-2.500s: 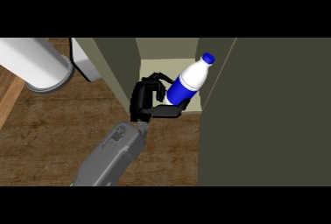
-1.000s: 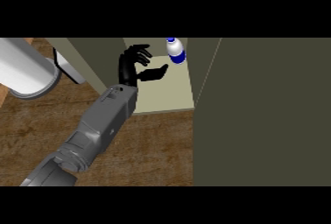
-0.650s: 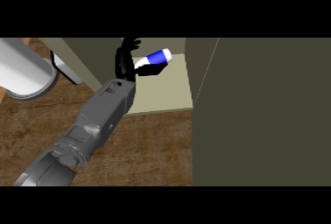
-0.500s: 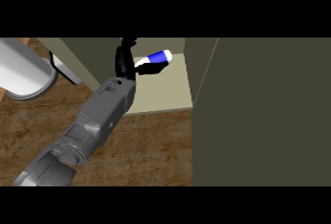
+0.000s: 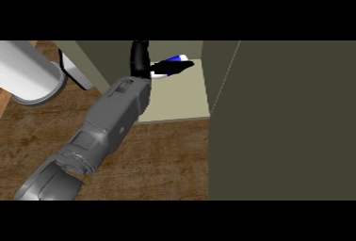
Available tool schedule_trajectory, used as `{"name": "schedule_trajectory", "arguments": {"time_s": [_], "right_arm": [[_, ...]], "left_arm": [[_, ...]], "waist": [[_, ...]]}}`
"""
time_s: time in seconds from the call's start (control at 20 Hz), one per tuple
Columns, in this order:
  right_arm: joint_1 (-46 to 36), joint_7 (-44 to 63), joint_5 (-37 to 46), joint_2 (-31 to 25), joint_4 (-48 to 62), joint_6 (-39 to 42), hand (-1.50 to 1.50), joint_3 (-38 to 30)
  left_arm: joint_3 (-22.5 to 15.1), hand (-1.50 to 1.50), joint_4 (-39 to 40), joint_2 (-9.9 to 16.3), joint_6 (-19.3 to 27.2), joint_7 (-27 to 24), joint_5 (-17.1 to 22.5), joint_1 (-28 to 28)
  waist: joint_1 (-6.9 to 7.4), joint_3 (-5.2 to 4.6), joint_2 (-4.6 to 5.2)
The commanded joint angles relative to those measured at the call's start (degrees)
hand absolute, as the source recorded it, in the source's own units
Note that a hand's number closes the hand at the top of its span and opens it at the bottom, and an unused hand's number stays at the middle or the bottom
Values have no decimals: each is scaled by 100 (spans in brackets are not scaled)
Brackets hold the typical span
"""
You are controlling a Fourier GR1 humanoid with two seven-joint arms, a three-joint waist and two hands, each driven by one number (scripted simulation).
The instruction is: Pick up the bottled water, place it into the cabinet and close the cabinet
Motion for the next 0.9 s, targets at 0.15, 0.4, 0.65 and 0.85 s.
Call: {"name": "schedule_trajectory", "arguments": {"time_s": [0.15,0.4,0.65,0.85], "right_arm": [[255,435,-212,90,-575,-89,-150,271],[469,394,-295,115,-643,-83,-150,194],[230,660,55,258,-700,-288,-150,583],[266,739,89,314,-815,-442,-150,700]], "left_arm": [[156,-150,-203,-258,-525,-252,102,-10],[215,-150,-434,-229,-911,-533,104,530],[-221,-150,-1310,-266,-530,-99,356,744],[-864,-150,-2248,-267,-494,56,722,1447]], "waist": [[167,6,-92],[297,8,-142],[352,8,-181],[351,7,-216]]}}
